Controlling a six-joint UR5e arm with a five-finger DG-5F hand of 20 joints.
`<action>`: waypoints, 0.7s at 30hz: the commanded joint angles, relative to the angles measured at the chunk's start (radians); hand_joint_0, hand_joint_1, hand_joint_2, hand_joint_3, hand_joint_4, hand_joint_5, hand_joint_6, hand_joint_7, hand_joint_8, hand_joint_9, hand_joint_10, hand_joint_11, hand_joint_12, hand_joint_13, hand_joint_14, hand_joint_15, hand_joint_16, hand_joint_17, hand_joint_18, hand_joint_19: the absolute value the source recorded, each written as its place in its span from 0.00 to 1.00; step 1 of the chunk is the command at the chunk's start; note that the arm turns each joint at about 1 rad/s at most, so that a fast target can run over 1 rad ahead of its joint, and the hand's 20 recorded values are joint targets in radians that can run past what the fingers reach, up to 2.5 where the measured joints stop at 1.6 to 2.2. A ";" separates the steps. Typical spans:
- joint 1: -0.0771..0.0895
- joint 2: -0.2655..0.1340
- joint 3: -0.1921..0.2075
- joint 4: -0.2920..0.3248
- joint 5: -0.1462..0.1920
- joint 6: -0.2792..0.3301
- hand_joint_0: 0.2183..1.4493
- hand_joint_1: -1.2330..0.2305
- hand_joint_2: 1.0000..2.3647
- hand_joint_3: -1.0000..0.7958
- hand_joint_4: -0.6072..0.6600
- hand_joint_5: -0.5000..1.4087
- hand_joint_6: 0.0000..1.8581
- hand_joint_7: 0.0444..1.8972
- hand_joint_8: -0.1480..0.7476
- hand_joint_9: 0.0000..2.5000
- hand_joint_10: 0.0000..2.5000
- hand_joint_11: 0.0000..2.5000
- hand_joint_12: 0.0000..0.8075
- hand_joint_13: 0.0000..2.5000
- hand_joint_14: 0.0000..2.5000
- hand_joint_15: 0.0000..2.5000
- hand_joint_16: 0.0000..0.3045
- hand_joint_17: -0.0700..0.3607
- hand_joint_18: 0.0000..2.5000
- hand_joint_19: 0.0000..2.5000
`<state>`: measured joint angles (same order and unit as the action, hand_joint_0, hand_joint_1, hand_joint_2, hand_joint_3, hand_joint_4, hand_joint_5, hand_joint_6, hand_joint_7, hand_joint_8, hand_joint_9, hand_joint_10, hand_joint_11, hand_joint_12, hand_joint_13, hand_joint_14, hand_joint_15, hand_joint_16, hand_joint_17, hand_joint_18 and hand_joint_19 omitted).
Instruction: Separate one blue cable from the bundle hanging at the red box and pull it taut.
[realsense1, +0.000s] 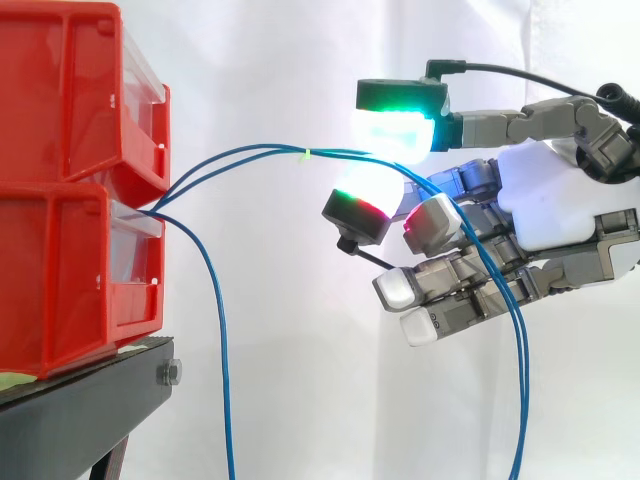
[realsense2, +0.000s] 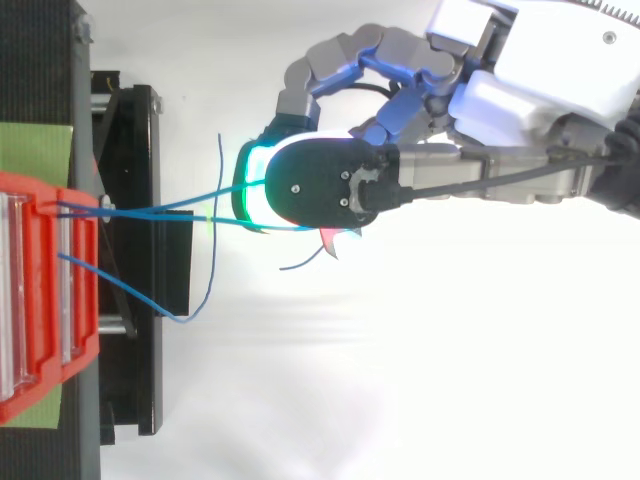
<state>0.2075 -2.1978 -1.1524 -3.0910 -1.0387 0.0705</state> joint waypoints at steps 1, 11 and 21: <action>0.000 0.001 0.000 0.000 0.000 0.000 0.33 0.32 0.01 0.50 0.48 0.18 0.52 0.52 0.54 0.46 0.01 0.42 0.45 0.34 0.01 0.24 0.16 0.41 0.25 0.18; 0.000 0.000 0.000 0.000 0.000 0.006 0.39 0.31 0.01 0.37 0.43 0.17 0.52 0.50 0.51 0.44 0.00 0.42 0.41 0.32 0.01 0.23 0.14 0.38 0.24 0.18; 0.000 0.000 0.000 -0.002 0.000 0.006 0.40 0.32 0.00 0.30 0.41 0.17 0.52 0.48 0.49 0.43 0.01 0.42 0.41 0.33 0.01 0.24 0.14 0.38 0.24 0.18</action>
<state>0.2075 -2.1978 -1.1528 -3.0920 -1.0385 0.0767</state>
